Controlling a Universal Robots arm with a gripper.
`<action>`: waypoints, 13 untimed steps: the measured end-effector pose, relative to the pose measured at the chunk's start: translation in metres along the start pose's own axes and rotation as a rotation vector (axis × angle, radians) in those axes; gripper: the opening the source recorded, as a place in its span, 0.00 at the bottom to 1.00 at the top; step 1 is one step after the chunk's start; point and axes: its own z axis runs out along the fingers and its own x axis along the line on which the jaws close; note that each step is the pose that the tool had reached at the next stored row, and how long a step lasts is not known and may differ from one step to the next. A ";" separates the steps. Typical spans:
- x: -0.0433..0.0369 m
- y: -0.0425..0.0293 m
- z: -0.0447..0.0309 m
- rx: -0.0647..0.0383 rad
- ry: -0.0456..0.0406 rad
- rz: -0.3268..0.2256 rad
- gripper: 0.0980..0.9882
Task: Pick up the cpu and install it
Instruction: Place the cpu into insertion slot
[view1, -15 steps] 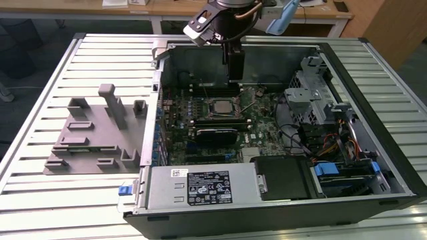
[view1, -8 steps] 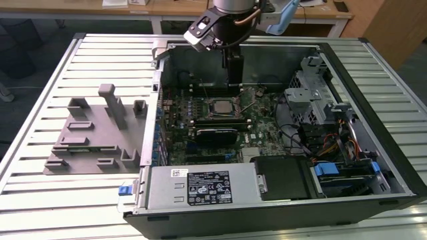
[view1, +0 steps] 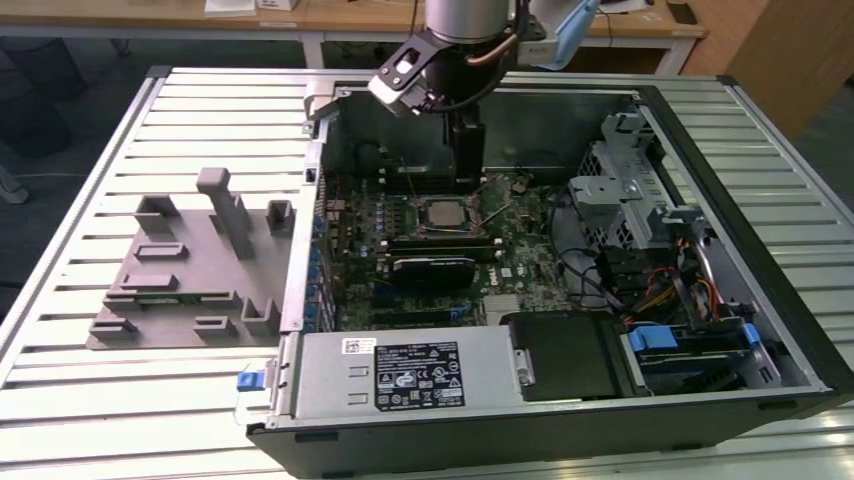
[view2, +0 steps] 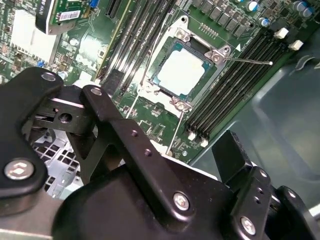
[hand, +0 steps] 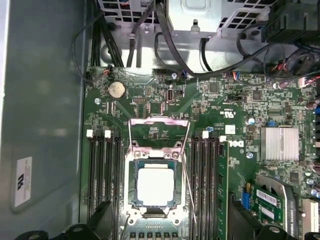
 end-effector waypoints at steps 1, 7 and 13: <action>0.0001 -0.0001 0.0018 0.000 0.0001 0.000 1.00; 0.0007 -0.0006 0.0127 0.002 0.0000 0.000 1.00; 0.0013 -0.0011 0.0236 0.003 0.0000 0.000 1.00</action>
